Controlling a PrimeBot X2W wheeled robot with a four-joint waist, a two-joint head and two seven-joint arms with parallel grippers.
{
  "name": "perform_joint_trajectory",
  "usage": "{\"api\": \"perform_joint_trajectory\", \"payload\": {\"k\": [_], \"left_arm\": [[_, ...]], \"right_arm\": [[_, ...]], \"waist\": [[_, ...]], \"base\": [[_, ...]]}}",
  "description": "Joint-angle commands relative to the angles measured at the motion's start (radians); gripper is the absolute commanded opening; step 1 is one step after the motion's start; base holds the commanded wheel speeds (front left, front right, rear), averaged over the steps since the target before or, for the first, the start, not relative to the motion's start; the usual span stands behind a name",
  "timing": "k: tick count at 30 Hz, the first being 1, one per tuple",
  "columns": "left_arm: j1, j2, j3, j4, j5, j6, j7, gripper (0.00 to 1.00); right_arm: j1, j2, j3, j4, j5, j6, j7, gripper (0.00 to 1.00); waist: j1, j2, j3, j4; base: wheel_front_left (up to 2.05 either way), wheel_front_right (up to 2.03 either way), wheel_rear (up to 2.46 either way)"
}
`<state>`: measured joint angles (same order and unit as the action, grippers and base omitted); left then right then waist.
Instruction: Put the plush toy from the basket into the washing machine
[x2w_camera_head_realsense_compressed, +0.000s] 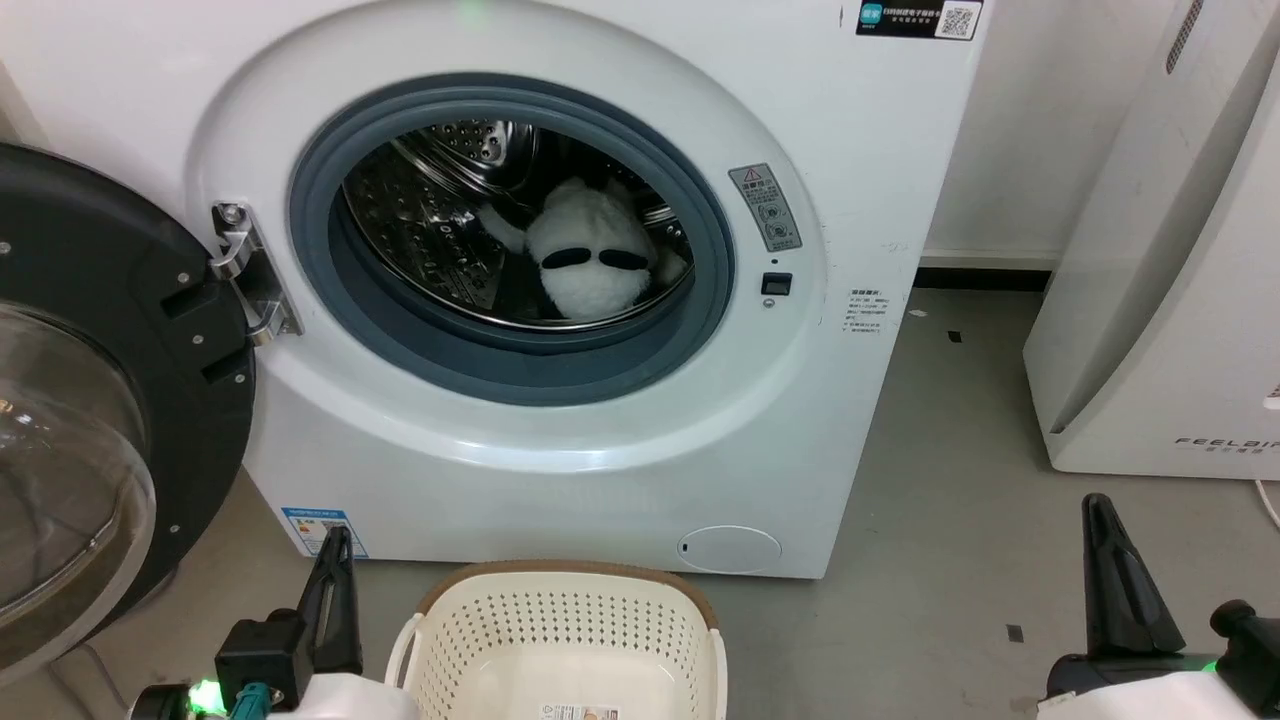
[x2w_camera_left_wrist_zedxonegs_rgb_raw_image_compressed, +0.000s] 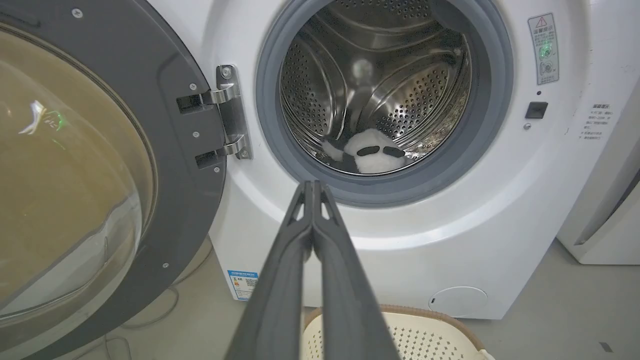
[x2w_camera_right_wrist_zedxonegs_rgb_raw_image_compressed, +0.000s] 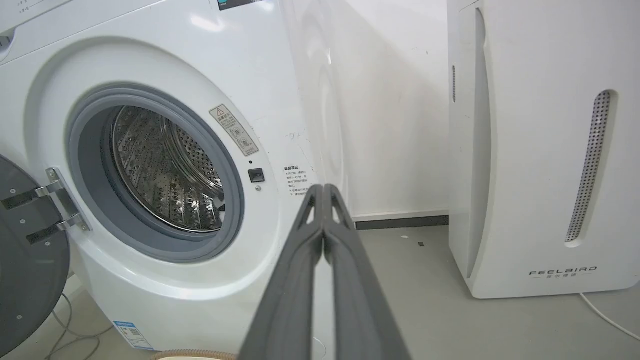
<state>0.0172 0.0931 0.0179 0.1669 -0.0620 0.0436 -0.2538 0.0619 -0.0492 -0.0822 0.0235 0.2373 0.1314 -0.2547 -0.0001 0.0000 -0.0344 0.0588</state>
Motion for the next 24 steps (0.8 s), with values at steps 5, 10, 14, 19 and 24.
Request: {"api": "perform_joint_trajectory", "payload": {"k": [5,10,14,19,24], "left_arm": [[-0.001,-0.003,-0.001,-0.01,0.004,-0.003,0.015,0.0],[-0.002,-0.004,-0.002,-0.017,0.006,-0.005,0.025,0.0],[-0.002,-0.006,-0.002,-0.022,0.008,-0.006,0.033,0.0],[-0.003,-0.007,-0.003,-0.029,0.011,-0.008,0.043,0.0],[-0.004,-0.009,-0.004,-0.036,0.013,-0.009,0.054,0.0]], "right_arm": [[-0.004,0.0,0.004,-0.001,-0.015,0.0,0.015,0.0],[-0.006,0.0,0.008,-0.002,-0.024,0.0,0.025,0.0],[-0.008,0.0,0.01,-0.003,-0.032,0.0,0.033,0.0],[-0.011,0.0,0.014,-0.004,-0.041,0.0,0.043,0.0],[-0.013,0.0,0.017,-0.005,-0.051,0.0,0.054,0.0]], "waist": [[0.0001,0.0,0.002,-0.003],[0.0001,0.0,0.003,-0.005],[0.0001,0.0,0.004,-0.007],[0.0001,0.0,0.006,-0.01],[0.0001,0.0,0.007,-0.012]], "base": [[0.0,0.0,0.0],[0.0,0.0,0.0],[0.0,0.0,0.0],[0.0,0.0,0.0],[0.0,0.0,0.0]]}}
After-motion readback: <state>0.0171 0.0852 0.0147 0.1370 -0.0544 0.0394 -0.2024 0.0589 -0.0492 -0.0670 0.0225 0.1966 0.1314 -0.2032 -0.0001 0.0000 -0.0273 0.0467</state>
